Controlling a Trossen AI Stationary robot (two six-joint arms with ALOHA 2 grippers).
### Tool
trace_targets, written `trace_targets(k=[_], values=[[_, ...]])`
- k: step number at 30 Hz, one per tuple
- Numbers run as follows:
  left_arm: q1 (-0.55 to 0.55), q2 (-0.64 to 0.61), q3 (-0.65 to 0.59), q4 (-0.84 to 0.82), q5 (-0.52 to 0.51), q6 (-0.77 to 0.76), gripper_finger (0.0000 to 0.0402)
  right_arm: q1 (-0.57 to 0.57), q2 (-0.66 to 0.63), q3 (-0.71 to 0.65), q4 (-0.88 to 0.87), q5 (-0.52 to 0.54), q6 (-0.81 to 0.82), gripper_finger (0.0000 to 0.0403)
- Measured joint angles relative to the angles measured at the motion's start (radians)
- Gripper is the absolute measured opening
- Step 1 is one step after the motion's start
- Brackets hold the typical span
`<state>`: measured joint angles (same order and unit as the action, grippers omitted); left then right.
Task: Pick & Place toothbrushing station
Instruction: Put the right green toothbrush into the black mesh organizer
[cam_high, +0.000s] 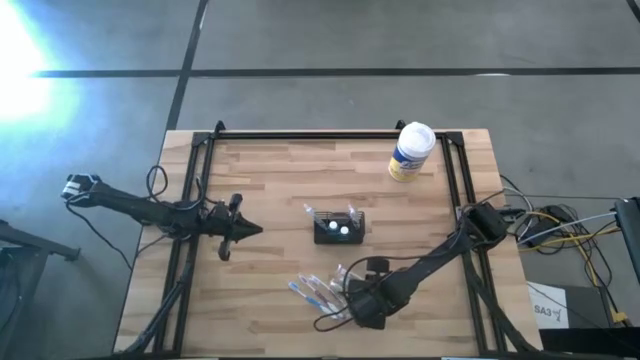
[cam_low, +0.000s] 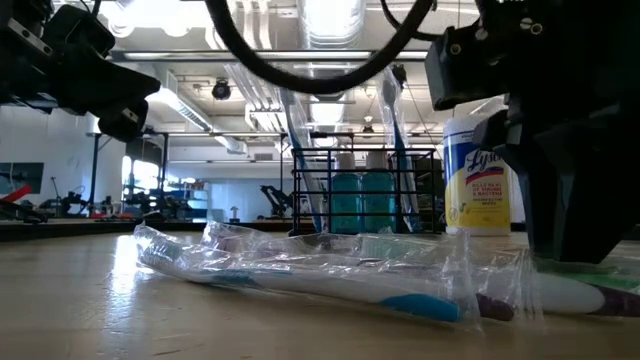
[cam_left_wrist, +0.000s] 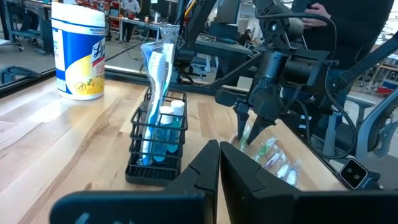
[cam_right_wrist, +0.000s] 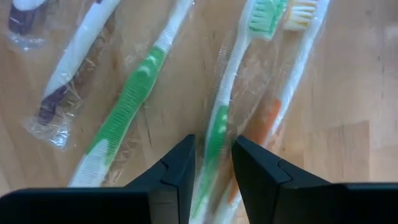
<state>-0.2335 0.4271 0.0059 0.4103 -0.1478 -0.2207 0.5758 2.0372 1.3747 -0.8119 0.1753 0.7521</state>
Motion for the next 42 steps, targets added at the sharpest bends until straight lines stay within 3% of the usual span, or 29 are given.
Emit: trace_targets(k=[5, 11, 14, 23, 29, 36, 42], values=[[0.000, 0.000, 0.000, 0.000, 0.000, -0.009, 0.0014, 0.000, -0.007, -0.030, 0.040, 0.003, 0.000, 0.0079], [0.000, 0.000, 0.001, 0.003, 0.000, -0.010, 0.0017, 0.001, -0.021, -0.029, 0.037, 0.005, -0.004, 0.0019], [0.000, 0.000, 0.006, 0.004, 0.000, -0.009, 0.0015, 0.002, -0.061, -0.031, 0.027, 0.032, -0.003, 0.0017], [-0.004, 0.007, 0.016, 0.082, 0.046, -0.008, 0.0009, 0.043, -0.263, -0.034, 0.076, 0.281, -0.037, 0.0015], [-0.055, 0.100, 0.030, 0.222, 0.060, 0.032, 0.0005, 0.046, -0.359, -0.092, 0.378, 0.352, -0.315, 0.0014], [-0.110, 0.303, 0.180, 0.229, 0.050, 0.128, 0.0006, -0.004, -0.396, -0.170, 0.767, 0.352, -0.640, 0.0014], [-0.113, 0.471, 0.287, 0.241, 0.040, 0.187, 0.0044, -0.022, -0.396, -0.268, 1.058, 0.350, -0.832, 0.0014]])
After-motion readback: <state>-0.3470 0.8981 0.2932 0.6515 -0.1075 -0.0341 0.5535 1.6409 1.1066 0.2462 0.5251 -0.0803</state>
